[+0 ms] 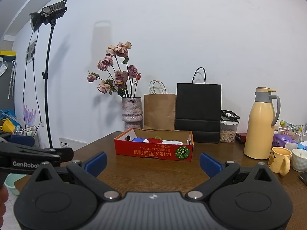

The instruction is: Organize rigid objects

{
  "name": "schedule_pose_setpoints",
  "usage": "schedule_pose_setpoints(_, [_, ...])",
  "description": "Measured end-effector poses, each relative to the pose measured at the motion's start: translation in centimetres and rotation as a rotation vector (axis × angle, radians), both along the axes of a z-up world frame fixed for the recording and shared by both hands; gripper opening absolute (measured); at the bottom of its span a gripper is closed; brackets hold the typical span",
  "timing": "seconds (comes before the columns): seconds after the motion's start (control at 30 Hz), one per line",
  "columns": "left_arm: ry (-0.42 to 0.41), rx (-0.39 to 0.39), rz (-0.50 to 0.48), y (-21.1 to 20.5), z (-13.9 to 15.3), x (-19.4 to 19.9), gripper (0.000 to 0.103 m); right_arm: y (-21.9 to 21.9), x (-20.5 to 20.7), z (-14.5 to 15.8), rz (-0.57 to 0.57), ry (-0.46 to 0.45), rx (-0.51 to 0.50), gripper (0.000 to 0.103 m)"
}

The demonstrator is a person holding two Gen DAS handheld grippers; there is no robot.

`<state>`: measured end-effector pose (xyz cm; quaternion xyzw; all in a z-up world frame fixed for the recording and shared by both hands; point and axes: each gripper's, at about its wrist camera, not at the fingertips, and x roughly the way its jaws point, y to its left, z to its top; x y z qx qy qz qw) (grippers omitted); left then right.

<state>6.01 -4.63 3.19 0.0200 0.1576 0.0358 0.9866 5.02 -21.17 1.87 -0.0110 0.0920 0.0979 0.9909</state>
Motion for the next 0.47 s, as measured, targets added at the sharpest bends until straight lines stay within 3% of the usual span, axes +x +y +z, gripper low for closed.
schedule_pose_setpoints(0.47, [0.000, -0.005, -0.006, -0.07, -0.25, -0.03, 0.103, -0.03, -0.04, -0.04, -0.001, 0.002, 0.001, 0.103])
